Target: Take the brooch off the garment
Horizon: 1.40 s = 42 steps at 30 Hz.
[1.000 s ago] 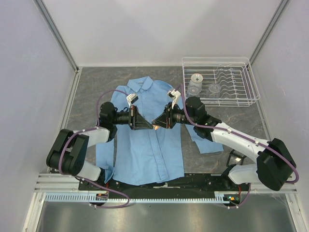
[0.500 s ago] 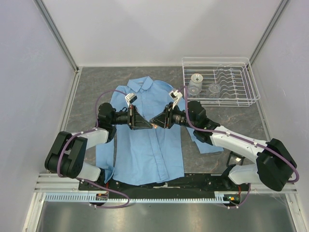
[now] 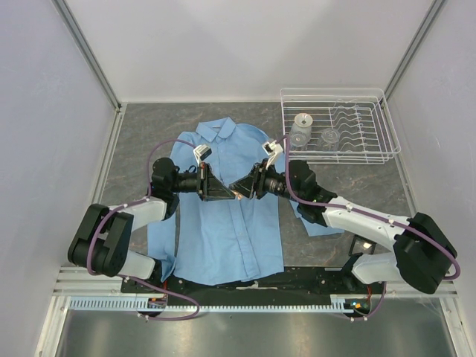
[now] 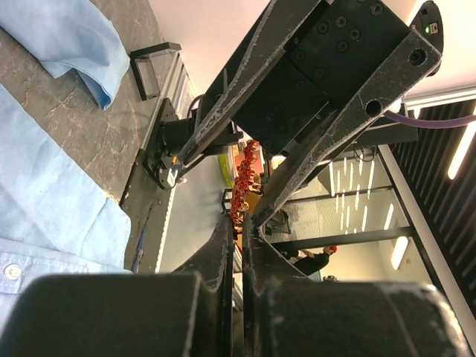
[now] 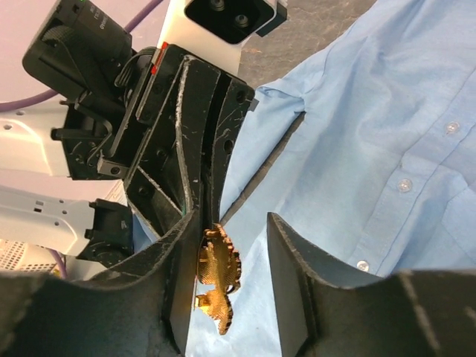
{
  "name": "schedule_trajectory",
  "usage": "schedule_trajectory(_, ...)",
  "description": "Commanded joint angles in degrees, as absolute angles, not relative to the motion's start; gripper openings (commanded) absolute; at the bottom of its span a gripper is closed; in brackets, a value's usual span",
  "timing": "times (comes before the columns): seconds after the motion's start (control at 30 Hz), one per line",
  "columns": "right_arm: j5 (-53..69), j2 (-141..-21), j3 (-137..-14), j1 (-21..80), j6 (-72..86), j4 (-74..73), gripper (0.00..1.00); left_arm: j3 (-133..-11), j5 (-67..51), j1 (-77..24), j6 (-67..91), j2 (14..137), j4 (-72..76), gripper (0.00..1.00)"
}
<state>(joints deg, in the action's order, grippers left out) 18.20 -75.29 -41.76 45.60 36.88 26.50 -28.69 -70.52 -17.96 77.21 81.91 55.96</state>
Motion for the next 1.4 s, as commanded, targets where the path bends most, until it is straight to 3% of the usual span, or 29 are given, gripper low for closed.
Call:
schedule_trajectory(0.0, 21.62, -74.01, -42.62, 47.55, 36.92, 23.30, 0.52, -30.50, -68.20, -17.84, 72.25, 79.28, 54.24, 0.02)
schedule_trajectory(0.23, 27.06, -72.51, -47.11, 45.36, 34.98, 14.06, 0.66, -32.08, -68.64, -17.75, 66.19, 77.79, 44.83, 0.02)
schedule_trajectory(0.43, 33.74, -70.14, -45.71, 39.30, 36.74, 14.15, 0.69, -32.61, -69.78, -17.75, 65.04, 77.70, 43.24, 0.02)
schedule_trajectory(0.7, 40.95, -73.56, -47.37, 37.00, 36.03, 15.46, 0.65, -32.87, -70.58, -17.75, 64.78, 77.61, 43.16, 0.02)
schedule_trajectory(1.07, 41.48, -76.55, -48.51, 36.91, 35.68, 17.58, 0.54, -32.78, -70.66, -17.84, 64.78, 77.61, 43.16, 0.02)
schedule_trajectory(1.37, 41.22, -77.34, -49.31, 37.00, 36.21, 18.63, 0.53, -32.70, -70.66, -17.93, 64.78, 77.61, 43.24, 0.02)
